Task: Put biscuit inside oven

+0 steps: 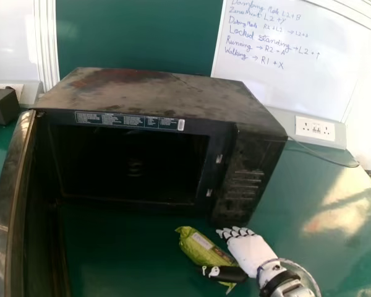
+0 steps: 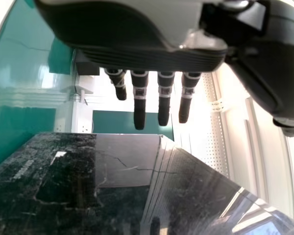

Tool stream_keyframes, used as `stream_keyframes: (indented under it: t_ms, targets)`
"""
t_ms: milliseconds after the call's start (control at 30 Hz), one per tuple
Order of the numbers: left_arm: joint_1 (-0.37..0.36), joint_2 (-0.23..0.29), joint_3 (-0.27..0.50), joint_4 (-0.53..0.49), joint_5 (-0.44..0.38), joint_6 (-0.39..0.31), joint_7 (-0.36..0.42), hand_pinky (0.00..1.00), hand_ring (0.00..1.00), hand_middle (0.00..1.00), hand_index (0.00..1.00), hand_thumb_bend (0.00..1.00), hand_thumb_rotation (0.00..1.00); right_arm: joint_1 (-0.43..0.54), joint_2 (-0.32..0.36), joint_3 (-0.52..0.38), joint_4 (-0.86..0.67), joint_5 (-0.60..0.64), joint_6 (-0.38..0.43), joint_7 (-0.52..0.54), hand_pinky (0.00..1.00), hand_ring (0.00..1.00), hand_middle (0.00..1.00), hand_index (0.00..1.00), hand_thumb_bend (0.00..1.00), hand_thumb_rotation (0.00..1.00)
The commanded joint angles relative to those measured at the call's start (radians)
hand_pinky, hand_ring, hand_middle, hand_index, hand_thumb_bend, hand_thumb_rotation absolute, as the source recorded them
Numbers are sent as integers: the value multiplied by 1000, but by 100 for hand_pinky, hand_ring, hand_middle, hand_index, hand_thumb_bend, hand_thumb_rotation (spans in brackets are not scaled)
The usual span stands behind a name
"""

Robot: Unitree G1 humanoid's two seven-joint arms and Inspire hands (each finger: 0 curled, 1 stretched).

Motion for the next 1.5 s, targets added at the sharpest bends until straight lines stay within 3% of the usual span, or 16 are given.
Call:
stream_keyframes:
  t_ms: [0, 167, 233, 267, 367, 533, 600, 667, 700, 767, 800, 867, 933, 1133, 1467]
  targets:
    - [15, -9, -12, -17, 2, 9, 12, 81, 84, 91, 90, 94, 74, 7, 7, 30, 41, -10, 16, 22, 100, 100, 100, 100, 100, 100]
    - [6, -25, -13, -19, 21, -8, 23, 84, 84, 91, 90, 93, 71, -2, 9, 49, 60, -15, 25, 22, 97, 100, 100, 100, 100, 100]
    - [-1, -55, -8, -24, 53, -17, 49, 84, 85, 91, 90, 92, 70, -1, 9, 56, 61, -18, 30, 19, 89, 99, 100, 100, 100, 99]
    - [-8, -68, -7, -24, 67, -24, 62, 84, 85, 91, 90, 91, 70, -1, 7, 59, 60, -22, 31, 17, 78, 95, 100, 100, 100, 96]
    - [9, -64, -36, -48, 46, -1, 83, 83, 84, 90, 89, 87, 72, 4, 0, 60, 56, -32, 29, 4, 51, 84, 98, 96, 93, 79]
    - [62, -41, -113, -122, -78, 87, 108, 82, 84, 90, 89, 69, 71, 9, -10, 37, 41, -33, 29, -18, 27, 59, 84, 73, 72, 45]
    - [69, -45, -124, -142, -91, 100, 116, 83, 84, 91, 90, 63, 72, 7, -15, 32, 33, -35, 34, -10, 17, 40, 79, 63, 65, 31]
    - [70, -61, -124, -157, -74, 105, 140, 83, 85, 91, 90, 61, 73, 7, -20, 28, 26, -38, 35, -12, 13, 31, 76, 58, 62, 26]
    - [66, -73, -123, -161, -62, 104, 153, 82, 84, 91, 90, 60, 72, 7, -21, 26, 24, -37, 35, -16, 10, 25, 67, 50, 55, 18]
    - [63, -87, -121, -166, -45, 103, 179, 82, 84, 90, 90, 59, 71, 9, -21, 21, 22, -29, 35, -23, 5, 17, 51, 49, 51, 9]
    - [63, -91, -122, -167, -38, 103, 190, 83, 84, 91, 90, 59, 69, 9, -20, 20, 21, -25, 35, -24, 3, 12, 30, 48, 50, 7]
    - [56, -104, -116, -166, -7, 95, 223, 83, 85, 91, 90, 58, 68, 9, -21, 17, 21, -21, 35, -28, 1, 7, 6, 48, 49, 6]
    - [42, -110, -112, -159, 9, 83, 249, 82, 84, 90, 90, 58, 68, 9, -21, 15, 20, -18, 37, -30, 0, 1, 1, 48, 48, 5]
    - [46, -108, -132, -171, 23, 87, 322, 81, 84, 90, 89, 59, 65, 9, -15, 9, 26, -8, 42, -49, 0, 0, 0, 48, 48, 5]
    - [48, -85, -153, -168, -10, 73, 327, 80, 83, 90, 89, 60, 60, 1, -5, 7, 13, 24, 46, -47, 0, 0, 0, 48, 48, 6]
